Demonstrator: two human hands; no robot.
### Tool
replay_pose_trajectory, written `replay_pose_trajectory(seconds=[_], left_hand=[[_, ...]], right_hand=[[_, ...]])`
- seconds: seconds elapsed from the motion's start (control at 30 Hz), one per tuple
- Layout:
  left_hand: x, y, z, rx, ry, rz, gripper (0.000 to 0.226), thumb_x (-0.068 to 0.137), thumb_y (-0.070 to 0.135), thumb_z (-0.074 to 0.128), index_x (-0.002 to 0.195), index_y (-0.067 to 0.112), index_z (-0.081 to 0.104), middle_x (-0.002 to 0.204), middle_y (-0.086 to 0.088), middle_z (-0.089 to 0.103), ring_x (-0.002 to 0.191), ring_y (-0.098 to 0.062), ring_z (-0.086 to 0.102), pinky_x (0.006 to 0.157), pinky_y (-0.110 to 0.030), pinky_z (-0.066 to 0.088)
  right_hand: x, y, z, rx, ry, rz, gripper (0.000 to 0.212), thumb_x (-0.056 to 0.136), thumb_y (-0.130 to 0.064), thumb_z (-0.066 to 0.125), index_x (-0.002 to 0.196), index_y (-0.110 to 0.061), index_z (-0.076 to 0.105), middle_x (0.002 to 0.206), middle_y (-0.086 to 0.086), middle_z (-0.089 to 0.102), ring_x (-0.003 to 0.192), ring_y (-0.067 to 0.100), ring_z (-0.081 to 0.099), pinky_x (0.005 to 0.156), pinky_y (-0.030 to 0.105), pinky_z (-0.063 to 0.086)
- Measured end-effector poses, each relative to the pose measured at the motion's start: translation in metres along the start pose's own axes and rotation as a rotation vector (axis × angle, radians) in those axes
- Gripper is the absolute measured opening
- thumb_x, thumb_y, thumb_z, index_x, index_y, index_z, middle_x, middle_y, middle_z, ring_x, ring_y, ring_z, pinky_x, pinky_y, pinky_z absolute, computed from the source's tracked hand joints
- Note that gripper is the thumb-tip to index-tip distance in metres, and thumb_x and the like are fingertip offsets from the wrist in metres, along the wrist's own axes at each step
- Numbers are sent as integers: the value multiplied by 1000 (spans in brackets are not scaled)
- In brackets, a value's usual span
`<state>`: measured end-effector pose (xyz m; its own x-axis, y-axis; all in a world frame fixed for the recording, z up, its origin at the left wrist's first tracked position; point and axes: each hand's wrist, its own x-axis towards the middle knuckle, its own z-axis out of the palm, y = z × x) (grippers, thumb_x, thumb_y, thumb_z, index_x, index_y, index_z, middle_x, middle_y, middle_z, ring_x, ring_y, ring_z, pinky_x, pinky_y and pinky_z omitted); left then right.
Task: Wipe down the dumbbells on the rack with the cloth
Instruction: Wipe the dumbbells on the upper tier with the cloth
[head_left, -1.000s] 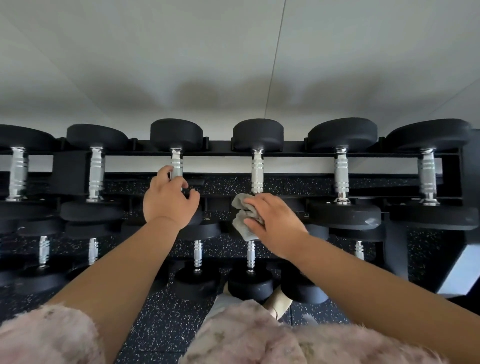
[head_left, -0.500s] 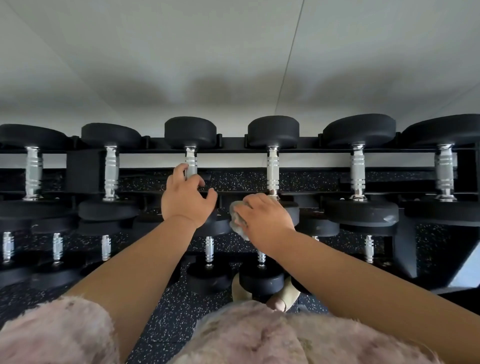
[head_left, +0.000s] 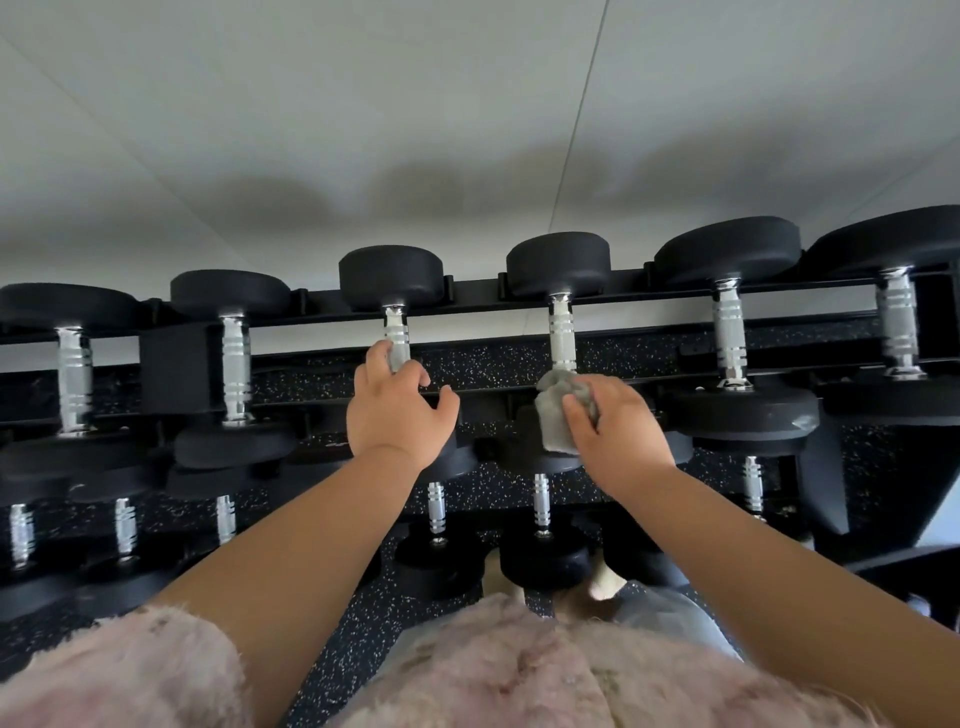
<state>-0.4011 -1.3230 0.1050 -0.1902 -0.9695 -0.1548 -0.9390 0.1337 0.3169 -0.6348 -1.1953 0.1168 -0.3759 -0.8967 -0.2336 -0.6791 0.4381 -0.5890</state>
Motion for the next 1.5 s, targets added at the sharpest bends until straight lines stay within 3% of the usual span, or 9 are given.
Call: replay_pose_trajectory(seconds=[0.1, 0.33, 0.5, 0.67, 0.77, 0.97, 1.17, 1.4, 1.5], left_hand=[[-1, -2, 1, 6, 15, 5, 27, 90, 51, 66, 98, 26, 68, 159, 0, 37, 135, -23, 44, 74, -34, 49], [0, 0, 1, 25, 21, 7, 26, 91, 50, 64, 96, 24, 69, 158, 0, 37, 132, -23, 45, 72, -34, 45], [-1, 1, 1, 23, 13, 13, 27, 92, 51, 62, 96, 25, 68, 158, 0, 37, 131, -24, 45, 73, -34, 46], [-2, -1, 3, 15, 33, 19, 27, 91, 49, 64, 94, 23, 69, 157, -1, 39, 130, -27, 47, 71, -35, 46], [-1, 0, 3, 7, 34, 22, 26, 91, 49, 65, 93, 24, 69, 158, -1, 40, 131, -26, 47, 71, -34, 45], [-1, -1, 2, 13, 16, 7, 26, 92, 51, 63, 95, 26, 69, 159, 1, 37, 133, -24, 45, 74, -35, 47], [-1, 0, 3, 10, 16, 3, 25, 91, 50, 64, 94, 25, 67, 157, 0, 38, 131, -25, 45, 75, -36, 49], [-1, 1, 2, 17, 0, -13, 25, 91, 49, 63, 97, 25, 68, 160, 0, 36, 135, -25, 43, 80, -39, 52], [0, 1, 1, 24, -2, -15, 26, 91, 49, 63, 97, 25, 68, 160, 0, 36, 135, -26, 43, 80, -38, 51]], right_hand=[[-7, 1, 8, -38, 0, -137, 31, 102, -44, 54, 129, -29, 60, 121, -10, 59, 113, 11, 50, 101, 28, 42], [7, 9, -10, 295, -20, 411, 34, 107, -51, 39, 122, -28, 58, 96, -5, 66, 85, 13, 64, 69, 31, 49], [8, -17, -11, 266, -36, 573, 44, 106, -47, 43, 138, -17, 47, 114, 4, 61, 88, 18, 62, 66, 30, 48], [-19, -29, 8, 129, -13, 296, 53, 99, -52, 55, 143, -27, 40, 141, -2, 45, 127, 18, 50, 103, 43, 51], [-5, -14, -5, 278, -28, 548, 51, 98, -66, 46, 130, -26, 48, 112, -1, 63, 93, 16, 66, 70, 34, 54], [20, 4, -5, 380, -26, 900, 52, 110, -38, 35, 157, -16, 36, 142, 26, 52, 124, 39, 57, 101, 44, 48], [-1, -13, 11, 378, -12, 786, 55, 105, -51, 40, 139, -7, 40, 113, 11, 61, 85, 25, 59, 62, 34, 42], [28, -12, -10, 295, -114, 728, 51, 104, -38, 50, 148, -15, 42, 130, 13, 61, 114, 32, 60, 91, 43, 51], [40, -17, -7, 136, -112, 668, 40, 107, -27, 46, 143, -10, 45, 123, 13, 60, 109, 28, 62, 77, 35, 50]])
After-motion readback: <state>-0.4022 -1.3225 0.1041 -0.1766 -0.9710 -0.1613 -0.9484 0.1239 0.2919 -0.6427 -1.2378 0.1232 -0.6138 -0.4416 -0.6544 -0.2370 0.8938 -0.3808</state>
